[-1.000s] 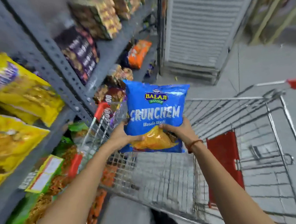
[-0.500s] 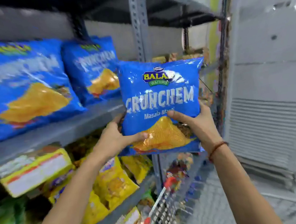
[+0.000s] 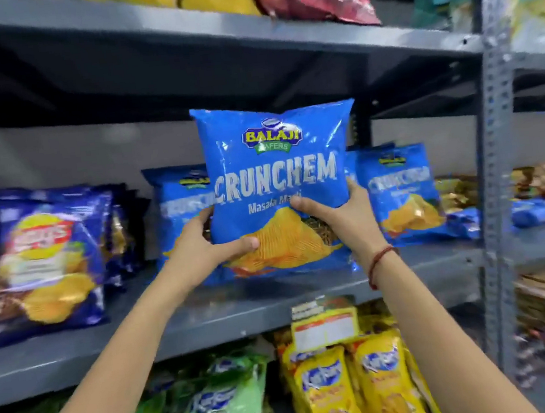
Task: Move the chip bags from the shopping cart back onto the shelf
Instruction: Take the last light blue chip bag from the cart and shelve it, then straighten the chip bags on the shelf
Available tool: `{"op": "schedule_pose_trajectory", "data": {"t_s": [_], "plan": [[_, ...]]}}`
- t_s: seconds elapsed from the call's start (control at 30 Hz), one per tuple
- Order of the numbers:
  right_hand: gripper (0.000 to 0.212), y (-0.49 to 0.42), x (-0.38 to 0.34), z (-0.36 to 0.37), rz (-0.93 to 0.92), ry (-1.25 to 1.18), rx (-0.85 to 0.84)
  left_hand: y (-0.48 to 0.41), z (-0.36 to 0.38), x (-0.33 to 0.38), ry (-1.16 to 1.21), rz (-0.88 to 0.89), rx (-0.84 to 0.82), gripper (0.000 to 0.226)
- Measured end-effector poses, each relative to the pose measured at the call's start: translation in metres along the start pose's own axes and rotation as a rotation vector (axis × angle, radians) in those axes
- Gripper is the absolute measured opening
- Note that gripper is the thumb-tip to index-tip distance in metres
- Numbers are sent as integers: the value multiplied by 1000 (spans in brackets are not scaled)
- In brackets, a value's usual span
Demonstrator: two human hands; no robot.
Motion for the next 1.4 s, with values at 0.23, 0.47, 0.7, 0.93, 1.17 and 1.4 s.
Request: {"op": "schedule_pose_trajectory", "data": {"t_s": [0.23,0.47,0.7,0.93,1.17,1.4], "plan": [[43,-28,29,105,31,9,-130,4,-82,-39,-135,-83,194,71],[39,-31,76,121,152,39,-125,8,-83,-74,-201,-218,142,88],[60,-32,88,122,229,177,-39,13,-84,-61,-352,-149,72,83],[71,14,29,124,-201,385,303,63,-168,-26,-492,146,388,53],[70,63,7,251,-142,243,-393,88,-251,-61,-479,-213,327,91],[119,63,49,326,104,282,-671,101,-254,-97,-359,-441,53,101]]}}
Point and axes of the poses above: each hand's wrist, its own y-axis away from the middle knuckle, its own z-axis out of the palm, x = y × z, the point moved 6 cm from there along -y, towards the middle knuckle, and after that the axes turned 7 degrees about z, right-handed, at the moved point
